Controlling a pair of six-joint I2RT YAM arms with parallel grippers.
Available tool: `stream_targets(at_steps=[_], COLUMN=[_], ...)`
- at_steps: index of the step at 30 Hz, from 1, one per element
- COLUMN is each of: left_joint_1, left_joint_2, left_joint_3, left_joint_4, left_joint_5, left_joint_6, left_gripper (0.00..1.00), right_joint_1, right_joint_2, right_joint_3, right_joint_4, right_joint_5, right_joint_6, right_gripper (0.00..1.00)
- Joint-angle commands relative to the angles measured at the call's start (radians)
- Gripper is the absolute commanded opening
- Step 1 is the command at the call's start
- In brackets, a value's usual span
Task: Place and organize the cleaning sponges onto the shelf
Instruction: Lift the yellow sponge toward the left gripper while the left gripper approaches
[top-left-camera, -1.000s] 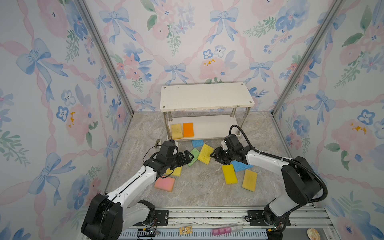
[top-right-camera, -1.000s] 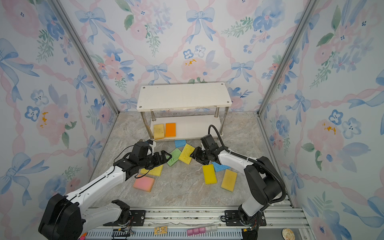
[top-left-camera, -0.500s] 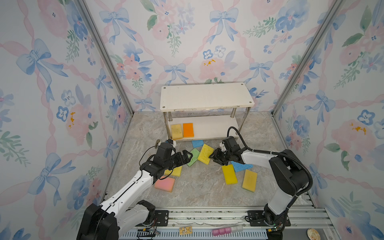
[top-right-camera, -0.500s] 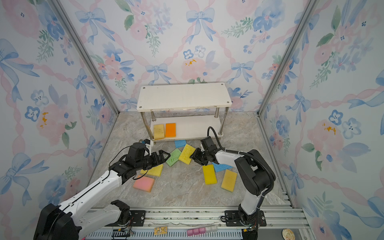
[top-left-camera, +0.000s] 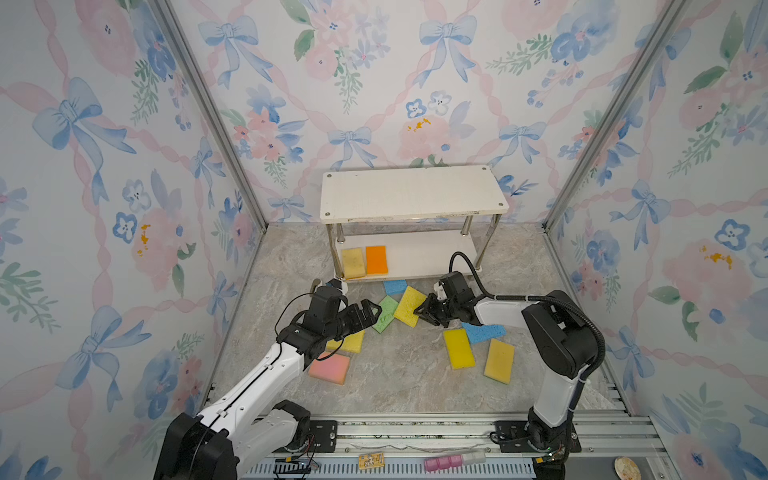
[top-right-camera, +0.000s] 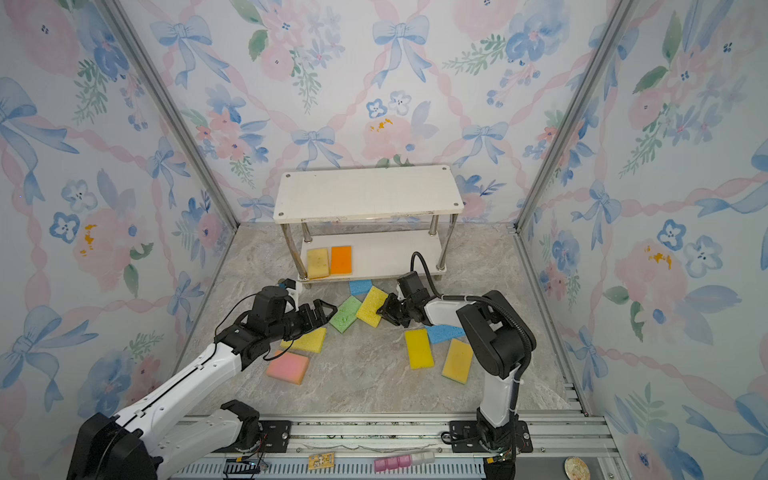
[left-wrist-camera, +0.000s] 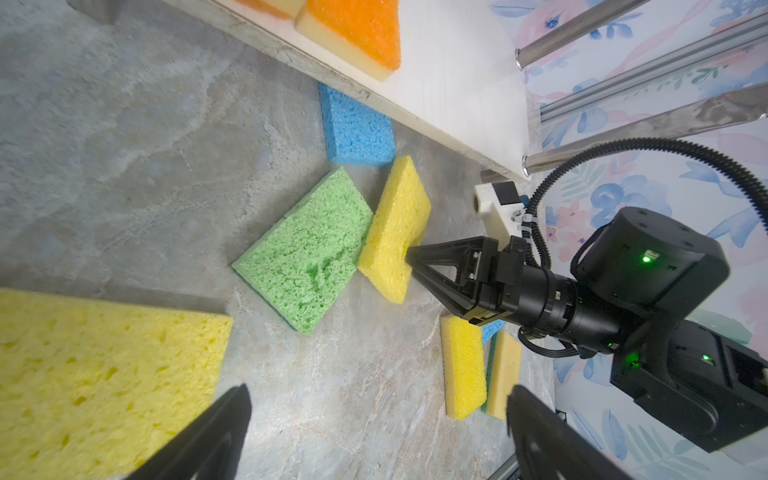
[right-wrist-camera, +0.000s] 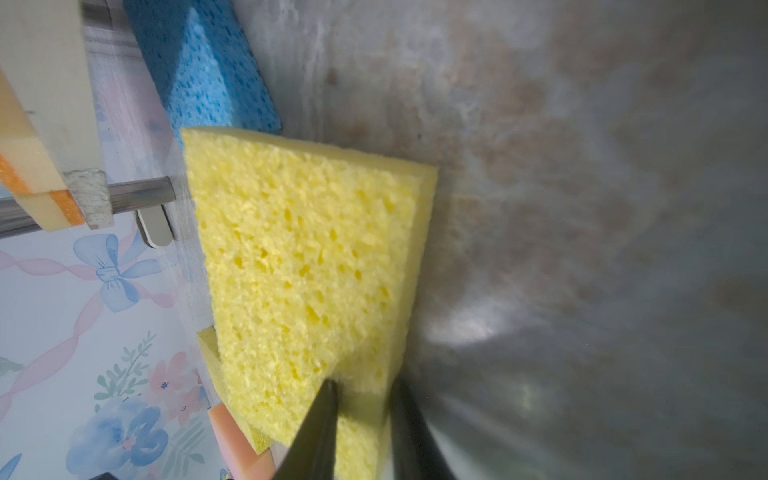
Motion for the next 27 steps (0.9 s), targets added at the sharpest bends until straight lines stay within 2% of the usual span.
stream_targets(at_steps=[1,3,8,13,17,19,24,27], left_joint_1=[0.009,0.008,0.010,0.011,0.011,0.011,0.012,0.009], left_joint_2=[0.021,0.038,0.094,0.170,0.231,0.253,0.272,0.276], left_joint_3=[0.020,0.031,0.089,0.120,0.118,0.119,0.081,0.020], left_joint_4=[-0.005,-0.005,0.009,0.086,0.252,0.320,0.513,0.635], left_joint_5=[0.017,0.032,0.097,0.211,0.368,0.423,0.478,0.488], left_joint_6=[0.013,0.032,0.087,0.102,0.036,0.005,-0.106,-0.190], left_gripper=[0.98,0.98,0.98,0.98,0.98,0.98,0.97,0.93], right_joint_1=[-0.008,-0.008,-0.003,0.008,0.003,0.002,0.029,0.053], right_joint_2=[0.003,-0.024,-0.122,-0.210,-0.321,-0.357,-0.403,-0.413], right_joint_3=[0.023,0.031,0.067,0.120,0.143,0.143,0.152,0.163], right_joint_4=[-0.027,-0.077,-0.259,-0.472,-0.579,-0.597,-0.612,-0.607], right_joint_5=[0.006,0.015,0.029,0.005,-0.054,-0.090,-0.136,-0.142], right_joint_6=[-0.019,-0.055,-0.183,-0.344,-0.439,-0.449,-0.445,-0.438], right_gripper=[0.10,0.00,0.00,0.00,0.00,0.00,0.00,0.00])
